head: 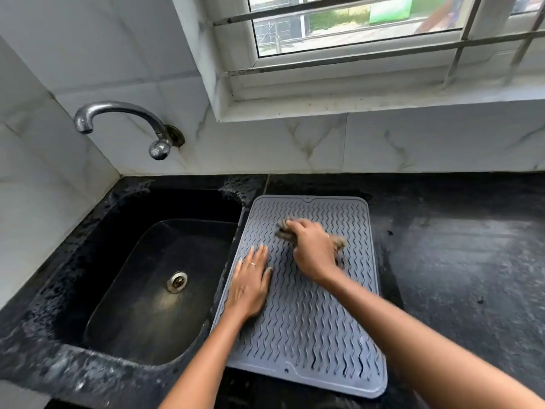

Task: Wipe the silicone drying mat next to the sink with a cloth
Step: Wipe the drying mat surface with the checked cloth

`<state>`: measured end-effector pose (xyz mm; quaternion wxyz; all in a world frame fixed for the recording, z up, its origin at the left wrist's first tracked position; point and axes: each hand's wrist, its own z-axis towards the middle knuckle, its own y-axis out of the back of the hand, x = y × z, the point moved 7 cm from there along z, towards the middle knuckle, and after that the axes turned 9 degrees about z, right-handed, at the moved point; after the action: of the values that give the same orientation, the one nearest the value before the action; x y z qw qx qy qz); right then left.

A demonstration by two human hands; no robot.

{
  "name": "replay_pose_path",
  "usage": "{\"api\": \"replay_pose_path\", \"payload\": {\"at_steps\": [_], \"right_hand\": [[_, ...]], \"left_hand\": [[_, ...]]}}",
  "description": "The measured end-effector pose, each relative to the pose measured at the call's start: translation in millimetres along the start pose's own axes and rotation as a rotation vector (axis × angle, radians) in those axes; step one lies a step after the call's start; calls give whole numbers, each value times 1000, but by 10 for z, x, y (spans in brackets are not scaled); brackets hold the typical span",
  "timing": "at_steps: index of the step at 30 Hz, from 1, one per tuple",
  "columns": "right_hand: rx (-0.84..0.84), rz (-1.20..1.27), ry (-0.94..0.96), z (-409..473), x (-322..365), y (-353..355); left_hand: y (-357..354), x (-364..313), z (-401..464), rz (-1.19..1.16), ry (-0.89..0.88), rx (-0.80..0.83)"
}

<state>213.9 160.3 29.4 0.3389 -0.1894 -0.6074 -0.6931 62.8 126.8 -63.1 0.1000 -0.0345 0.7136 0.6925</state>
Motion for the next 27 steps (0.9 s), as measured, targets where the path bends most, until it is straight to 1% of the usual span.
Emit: {"api": "replay_pose_path", "payload": {"at_steps": [2,4,6,8,10,11,13,14,15,16,17,18,19,22,23,25,27], "right_hand": [[132,-186,21,43,-76,-249],[145,-287,78,-205,-95,-420],[124,-269,124,-595,-30,-462],[108,-204,217,-1059,132,-450],[113,-130,306,-1498,289,-420],[138,-99,318,-1637,343,-383],[194,6,258,-1635,384,-296],[174,109,179,-1515,364,-218],[124,227,72,-1341,309,-131],[34,323,-9,-1165,240,-41],[-70,349,-47,-980,180,40],[-126,291,-54,-810,150,78],[-106,181,-45,-680,132,22],[116,-138,29,-650,79,-350],[145,-198,70,-747,86,-420],[142,-251,171,-993,148,-437],[137,-215,240,-1310,243,-385]], "left_hand": [[-13,21,-215,-11,-10,-27],[-35,42,-296,-15,-9,-44],[-32,52,-291,-9,4,-54],[-34,48,-268,-7,15,-54],[-40,46,-273,-5,22,-45],[-36,50,-280,0,26,-41],[-31,53,-286,-2,37,-26],[-19,43,-293,-10,38,-24],[-9,30,-289,-28,36,-20],[6,18,-300,-60,38,-19],[29,10,-303,-103,46,-30],[57,7,-309,-154,59,-51],[84,17,-321,-198,74,-74],[105,26,-333,-227,95,-94],[103,23,-328,-218,93,-86],[95,25,-311,-203,86,-78],[83,26,-308,-208,82,-67]]}}
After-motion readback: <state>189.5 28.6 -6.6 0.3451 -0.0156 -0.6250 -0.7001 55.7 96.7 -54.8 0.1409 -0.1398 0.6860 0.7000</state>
